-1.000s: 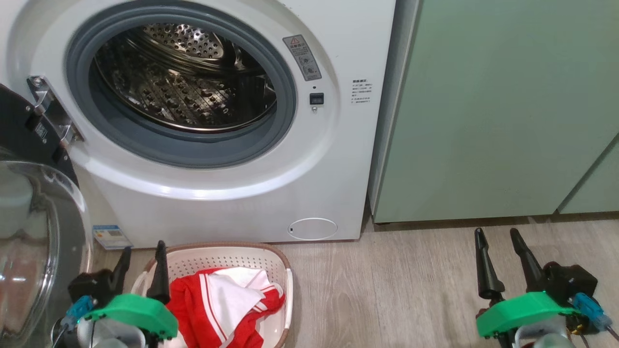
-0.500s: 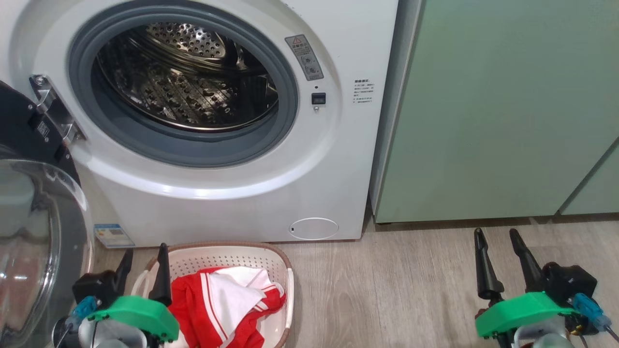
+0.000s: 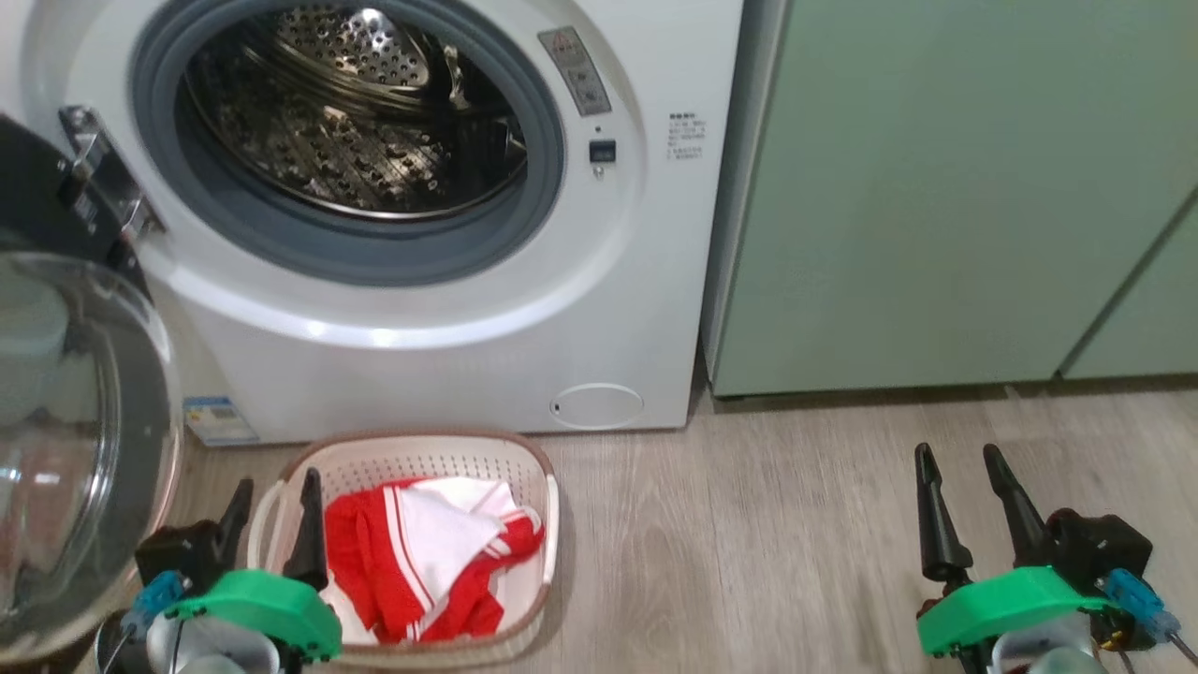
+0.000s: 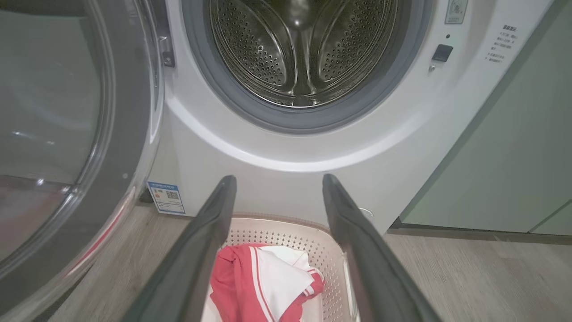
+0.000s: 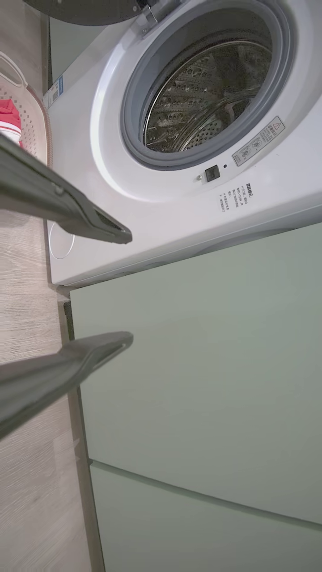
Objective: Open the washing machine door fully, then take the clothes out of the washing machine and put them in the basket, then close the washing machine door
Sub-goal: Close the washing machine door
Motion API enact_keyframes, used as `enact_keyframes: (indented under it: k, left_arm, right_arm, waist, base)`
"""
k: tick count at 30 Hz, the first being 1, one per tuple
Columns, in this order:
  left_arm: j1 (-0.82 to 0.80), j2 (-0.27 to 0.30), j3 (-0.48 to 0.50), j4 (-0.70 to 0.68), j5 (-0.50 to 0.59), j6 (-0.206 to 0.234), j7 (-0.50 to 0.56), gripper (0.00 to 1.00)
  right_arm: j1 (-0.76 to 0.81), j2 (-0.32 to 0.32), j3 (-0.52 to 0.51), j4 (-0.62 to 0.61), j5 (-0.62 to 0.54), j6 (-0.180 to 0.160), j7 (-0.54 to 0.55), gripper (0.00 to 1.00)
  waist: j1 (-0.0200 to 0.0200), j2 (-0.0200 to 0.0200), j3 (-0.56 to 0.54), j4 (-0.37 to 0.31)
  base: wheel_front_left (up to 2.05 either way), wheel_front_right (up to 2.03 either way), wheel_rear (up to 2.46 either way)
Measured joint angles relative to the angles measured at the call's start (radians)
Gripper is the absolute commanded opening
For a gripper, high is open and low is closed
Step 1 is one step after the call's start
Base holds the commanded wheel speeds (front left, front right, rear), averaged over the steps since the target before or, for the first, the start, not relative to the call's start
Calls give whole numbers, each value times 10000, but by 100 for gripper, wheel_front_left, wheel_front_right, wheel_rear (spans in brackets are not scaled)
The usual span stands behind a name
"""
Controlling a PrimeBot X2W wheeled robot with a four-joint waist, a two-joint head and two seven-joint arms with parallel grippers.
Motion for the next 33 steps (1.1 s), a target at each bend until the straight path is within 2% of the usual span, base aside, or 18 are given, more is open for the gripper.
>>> enact_keyframes:
  k: [14,25,33]
  left_arm:
    - [19,23,-8,-79,-31,0,0,100]
    - [72,-31,-40,-81,-13,0,-2,100]
    - [24,-115,-81,-77,94,0,-2,100]
  right_arm:
    - [118,4,-25,50,0,0,0,100]
    - [147,2,-104,42,0,0,0,100]
    - [164,4,-79,42,0,0,0,100]
  waist:
    - [0,0,-64,73]
    - [0,0,-112,193]
    - [0,0,-99,935]
  base:
    - [-170,170,0]
    - [-10,10,0]
    - [0,0,0]
